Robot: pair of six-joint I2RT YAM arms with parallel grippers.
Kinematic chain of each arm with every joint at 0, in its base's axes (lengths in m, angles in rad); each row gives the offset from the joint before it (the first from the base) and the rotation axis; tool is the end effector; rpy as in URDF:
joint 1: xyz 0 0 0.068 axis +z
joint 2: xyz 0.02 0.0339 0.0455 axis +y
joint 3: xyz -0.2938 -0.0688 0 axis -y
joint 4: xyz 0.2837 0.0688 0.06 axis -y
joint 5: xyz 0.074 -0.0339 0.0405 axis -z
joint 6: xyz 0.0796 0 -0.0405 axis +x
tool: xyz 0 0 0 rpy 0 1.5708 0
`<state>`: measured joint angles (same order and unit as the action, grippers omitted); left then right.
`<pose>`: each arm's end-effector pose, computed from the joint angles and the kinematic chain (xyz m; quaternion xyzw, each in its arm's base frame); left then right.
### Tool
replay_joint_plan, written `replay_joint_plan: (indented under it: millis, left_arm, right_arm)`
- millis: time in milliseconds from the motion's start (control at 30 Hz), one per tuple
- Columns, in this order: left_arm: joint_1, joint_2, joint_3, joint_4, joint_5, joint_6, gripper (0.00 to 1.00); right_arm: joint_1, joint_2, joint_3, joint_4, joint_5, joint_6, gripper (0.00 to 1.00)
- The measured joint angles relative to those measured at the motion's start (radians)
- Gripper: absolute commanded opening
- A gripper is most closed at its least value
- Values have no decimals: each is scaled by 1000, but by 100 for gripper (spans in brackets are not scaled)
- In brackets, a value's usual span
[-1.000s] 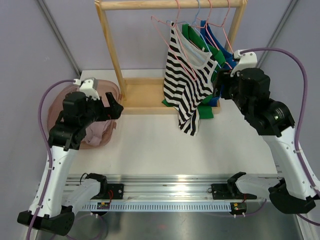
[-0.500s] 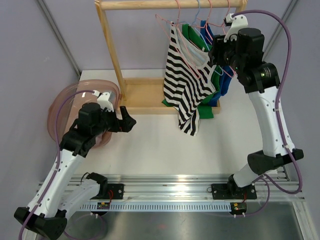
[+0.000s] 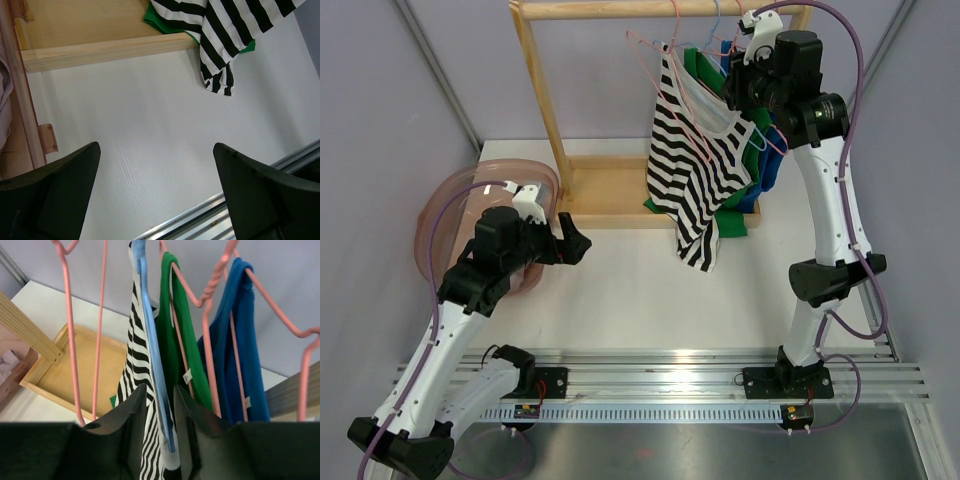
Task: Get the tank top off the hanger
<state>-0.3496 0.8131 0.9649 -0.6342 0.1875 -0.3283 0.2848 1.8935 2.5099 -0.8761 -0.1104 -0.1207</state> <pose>0.2056 -0.0908 0.3585 0.0575 0.8512 -0.2469 0.4595 0.4370 0.1371 0.5658 -0.1923 0.7685 0.0935 0.6030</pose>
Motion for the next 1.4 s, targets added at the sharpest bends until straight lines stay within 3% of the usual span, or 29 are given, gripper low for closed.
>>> replay_joint_plan:
  millis: [167, 367, 400, 733, 1000, 1400]
  left_arm:
    - [0, 0, -1, 0, 0, 7, 99]
    - [0, 0, -2, 0, 1, 8, 99]
    - [0, 0, -2, 0, 1, 9, 99]
    - [0, 0, -6, 0, 0, 11, 99]
    - [0, 0, -6, 0, -2, 11, 99]
    - [0, -47, -10, 1, -38, 10, 99]
  right_arm:
    - [0, 18, 5, -5, -60, 4, 13]
    - [0, 19, 7, -4, -124, 34, 10]
    - [0, 19, 9, -4, -136, 41, 0]
    - [0, 3, 11, 27, -191, 78, 0]
    - [0, -117, -31, 68, -190, 116, 0]
    - [0, -496, -462, 162, -174, 138, 0]
